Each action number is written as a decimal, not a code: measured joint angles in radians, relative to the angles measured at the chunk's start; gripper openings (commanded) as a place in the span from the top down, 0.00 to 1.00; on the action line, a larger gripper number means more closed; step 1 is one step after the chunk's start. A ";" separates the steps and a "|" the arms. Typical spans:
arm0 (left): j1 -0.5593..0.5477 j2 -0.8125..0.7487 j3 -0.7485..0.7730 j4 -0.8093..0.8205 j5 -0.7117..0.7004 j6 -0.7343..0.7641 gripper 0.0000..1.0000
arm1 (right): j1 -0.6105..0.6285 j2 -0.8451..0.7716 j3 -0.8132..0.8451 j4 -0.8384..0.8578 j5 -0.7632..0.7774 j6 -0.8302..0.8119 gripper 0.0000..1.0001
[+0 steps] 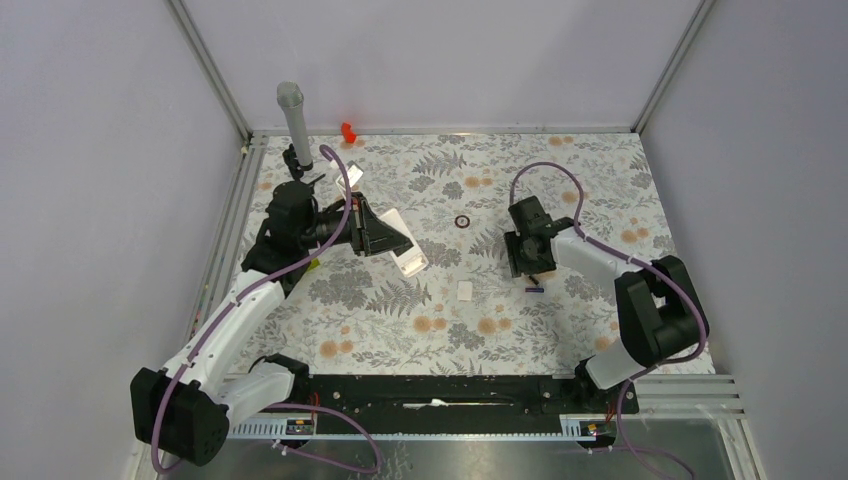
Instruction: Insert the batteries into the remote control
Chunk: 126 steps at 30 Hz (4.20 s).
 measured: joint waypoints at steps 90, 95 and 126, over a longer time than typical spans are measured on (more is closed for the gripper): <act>-0.072 0.114 -0.344 1.002 -0.740 -1.009 1.00 | 0.348 -0.233 0.225 0.757 -0.217 0.405 0.91; -0.079 0.114 -0.344 1.007 -0.752 -1.027 1.00 | 0.381 -0.233 0.225 0.780 -0.160 0.375 0.91; -0.089 0.129 -0.352 1.064 -0.803 -1.052 1.00 | 0.438 -0.173 0.345 0.628 0.019 0.394 0.76</act>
